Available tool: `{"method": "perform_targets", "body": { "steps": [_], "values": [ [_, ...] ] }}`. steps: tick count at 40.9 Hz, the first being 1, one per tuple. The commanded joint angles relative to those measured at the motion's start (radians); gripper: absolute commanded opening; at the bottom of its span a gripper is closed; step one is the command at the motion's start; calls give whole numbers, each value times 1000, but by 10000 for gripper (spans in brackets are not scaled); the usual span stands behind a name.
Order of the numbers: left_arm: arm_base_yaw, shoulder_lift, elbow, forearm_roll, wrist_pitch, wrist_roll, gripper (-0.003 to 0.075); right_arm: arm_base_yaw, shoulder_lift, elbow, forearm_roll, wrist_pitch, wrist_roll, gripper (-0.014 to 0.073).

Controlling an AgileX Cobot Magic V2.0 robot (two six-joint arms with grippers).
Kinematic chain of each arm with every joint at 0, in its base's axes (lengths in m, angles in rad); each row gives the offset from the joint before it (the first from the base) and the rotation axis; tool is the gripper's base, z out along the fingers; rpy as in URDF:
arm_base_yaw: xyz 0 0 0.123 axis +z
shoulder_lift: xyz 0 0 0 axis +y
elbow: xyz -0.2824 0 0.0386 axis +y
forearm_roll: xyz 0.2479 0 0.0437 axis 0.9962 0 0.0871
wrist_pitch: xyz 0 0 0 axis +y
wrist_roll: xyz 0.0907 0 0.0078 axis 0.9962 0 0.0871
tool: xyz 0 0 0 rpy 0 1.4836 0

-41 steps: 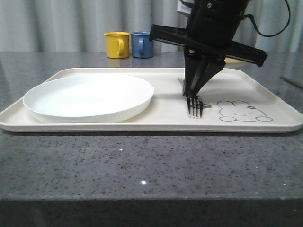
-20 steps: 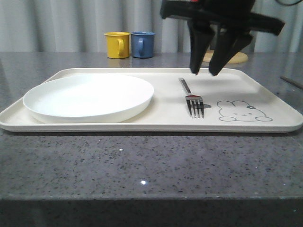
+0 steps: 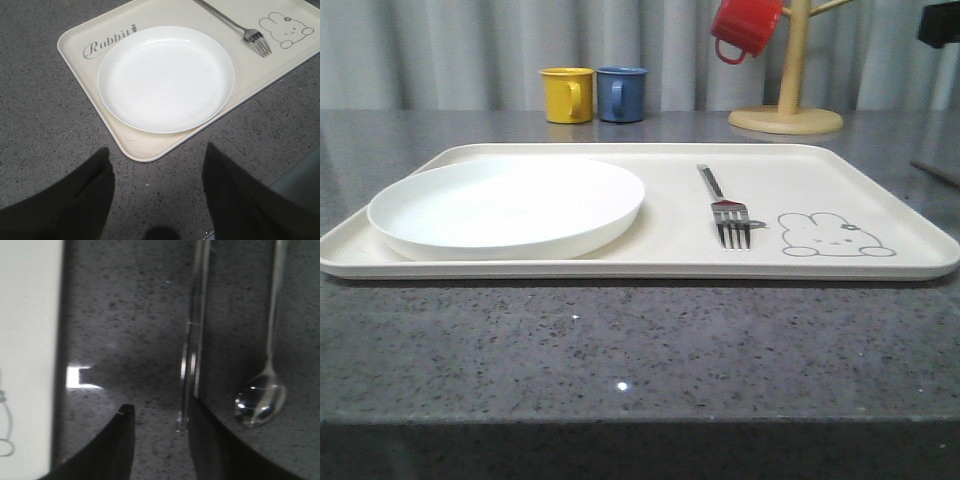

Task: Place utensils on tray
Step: 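Move the right gripper to the chopsticks and grasp them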

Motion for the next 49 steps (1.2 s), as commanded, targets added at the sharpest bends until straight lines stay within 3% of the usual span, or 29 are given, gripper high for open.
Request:
{"method": "perform_targets", "body": {
  "steps": [1, 25, 34, 43, 49],
  "values": [
    [-5, 1, -27, 2, -67, -10, 389, -52, -23, -21, -12, -22, -73, 299],
    [-5, 1, -27, 2, -67, -10, 389, -72, 115, -22, -5, -68, -92, 289],
    [-5, 1, -27, 2, -67, -10, 389, -72, 130, -22, 4, -67, -92, 204],
    [-5, 1, -27, 2, -67, -10, 389, -72, 131, -22, 22, -66, -92, 50],
    [-5, 1, -27, 2, -67, -10, 389, -72, 131, -35, 35, -29, -92, 31]
  ]
}}
